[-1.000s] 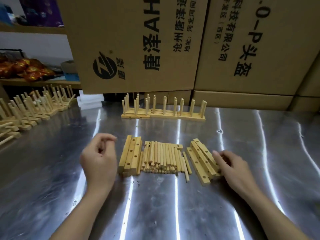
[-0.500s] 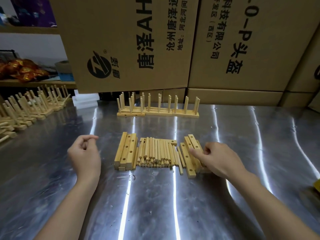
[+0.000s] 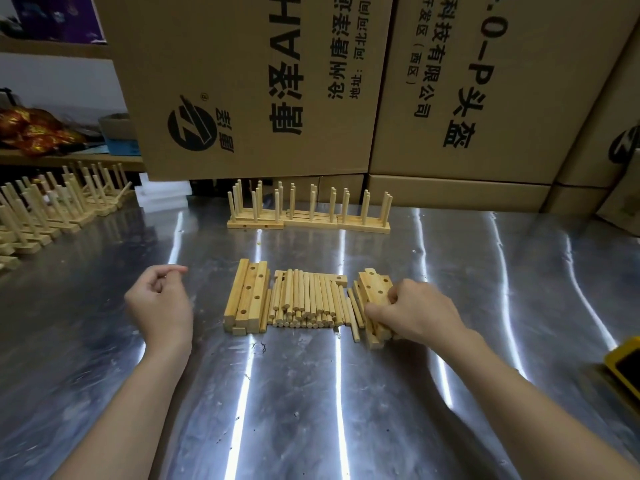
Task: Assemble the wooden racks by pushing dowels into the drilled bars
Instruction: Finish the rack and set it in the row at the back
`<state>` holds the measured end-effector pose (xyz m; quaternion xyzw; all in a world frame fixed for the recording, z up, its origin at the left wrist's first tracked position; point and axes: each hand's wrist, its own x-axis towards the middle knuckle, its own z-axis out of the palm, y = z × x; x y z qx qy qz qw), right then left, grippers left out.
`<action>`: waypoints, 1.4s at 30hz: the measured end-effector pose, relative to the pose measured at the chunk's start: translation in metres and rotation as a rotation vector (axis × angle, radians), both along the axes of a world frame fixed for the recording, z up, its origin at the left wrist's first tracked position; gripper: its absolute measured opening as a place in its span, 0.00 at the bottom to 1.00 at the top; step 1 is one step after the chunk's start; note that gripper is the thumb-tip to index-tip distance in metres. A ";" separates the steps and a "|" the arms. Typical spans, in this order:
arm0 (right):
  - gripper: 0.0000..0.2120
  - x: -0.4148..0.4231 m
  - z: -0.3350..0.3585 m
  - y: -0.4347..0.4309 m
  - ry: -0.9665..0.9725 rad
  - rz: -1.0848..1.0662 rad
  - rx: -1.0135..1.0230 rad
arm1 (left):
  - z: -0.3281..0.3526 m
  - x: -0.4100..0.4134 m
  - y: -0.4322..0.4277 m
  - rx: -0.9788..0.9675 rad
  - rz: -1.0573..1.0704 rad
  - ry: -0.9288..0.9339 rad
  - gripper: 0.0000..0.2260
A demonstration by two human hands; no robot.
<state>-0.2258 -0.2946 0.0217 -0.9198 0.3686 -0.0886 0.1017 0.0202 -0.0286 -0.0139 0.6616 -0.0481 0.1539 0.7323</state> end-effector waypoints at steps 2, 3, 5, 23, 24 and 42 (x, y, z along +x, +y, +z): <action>0.28 -0.001 -0.003 0.007 0.006 0.012 -0.030 | 0.000 0.000 0.000 -0.012 -0.002 0.006 0.12; 0.28 -0.001 -0.004 0.009 0.012 0.015 -0.053 | -0.001 0.000 0.000 -0.016 -0.003 0.006 0.12; 0.31 -0.004 -0.005 0.009 0.019 0.020 -0.078 | -0.002 0.000 0.000 -0.021 -0.002 0.009 0.11; 0.15 -0.026 -0.019 -0.039 -0.017 -0.155 0.148 | -0.003 0.004 -0.001 -0.077 0.002 0.043 0.13; 0.15 -0.025 -0.019 -0.039 -0.013 -0.167 0.128 | -0.003 0.004 -0.001 -0.081 0.002 0.046 0.13; 0.13 0.017 -0.004 -0.048 -0.740 -0.201 0.678 | 0.003 -0.003 -0.006 -0.021 -0.015 0.059 0.14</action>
